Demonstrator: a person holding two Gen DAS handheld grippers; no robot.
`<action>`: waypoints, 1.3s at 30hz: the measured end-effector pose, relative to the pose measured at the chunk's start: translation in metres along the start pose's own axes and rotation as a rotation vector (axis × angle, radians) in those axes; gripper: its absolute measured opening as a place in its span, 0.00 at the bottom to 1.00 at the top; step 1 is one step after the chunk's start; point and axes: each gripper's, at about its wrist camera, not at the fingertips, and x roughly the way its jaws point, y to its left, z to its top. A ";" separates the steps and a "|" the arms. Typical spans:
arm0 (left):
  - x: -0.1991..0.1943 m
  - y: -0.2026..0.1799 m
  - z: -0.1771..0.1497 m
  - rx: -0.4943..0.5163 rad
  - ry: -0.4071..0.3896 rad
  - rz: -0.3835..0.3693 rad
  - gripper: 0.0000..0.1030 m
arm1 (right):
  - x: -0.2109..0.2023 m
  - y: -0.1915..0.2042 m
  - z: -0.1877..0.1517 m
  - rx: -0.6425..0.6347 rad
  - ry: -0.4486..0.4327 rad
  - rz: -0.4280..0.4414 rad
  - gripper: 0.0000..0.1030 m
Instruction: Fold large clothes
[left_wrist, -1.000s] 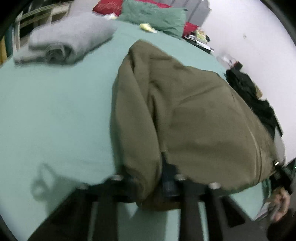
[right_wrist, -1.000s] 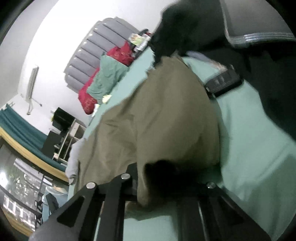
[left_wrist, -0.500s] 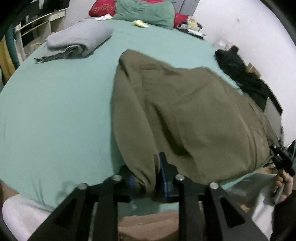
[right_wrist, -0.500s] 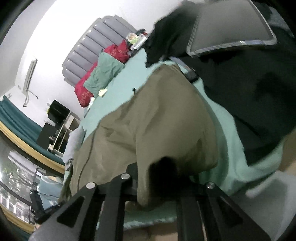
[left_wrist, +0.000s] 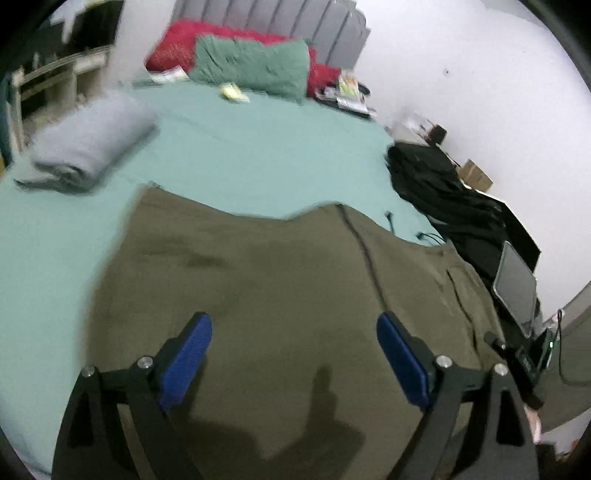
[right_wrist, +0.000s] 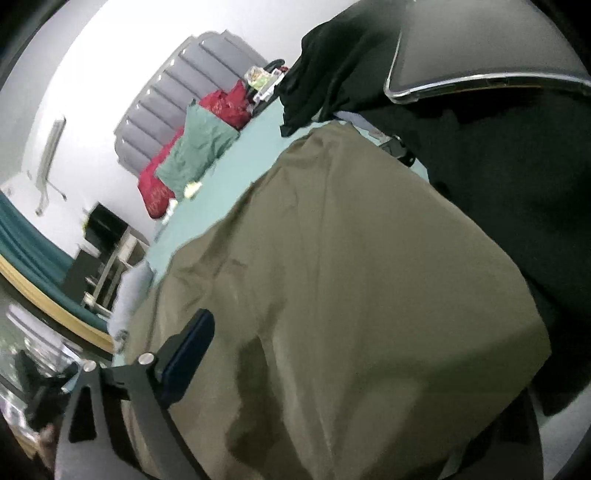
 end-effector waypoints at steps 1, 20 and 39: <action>0.011 -0.008 -0.004 -0.018 0.020 -0.026 0.88 | -0.003 -0.002 0.001 0.023 -0.010 0.048 0.93; 0.118 -0.051 -0.022 0.069 0.157 0.112 0.97 | -0.026 0.096 0.017 -0.165 -0.099 0.213 0.15; -0.062 0.109 0.001 -0.110 -0.017 0.008 0.96 | 0.018 0.399 -0.083 -0.792 -0.009 0.199 0.14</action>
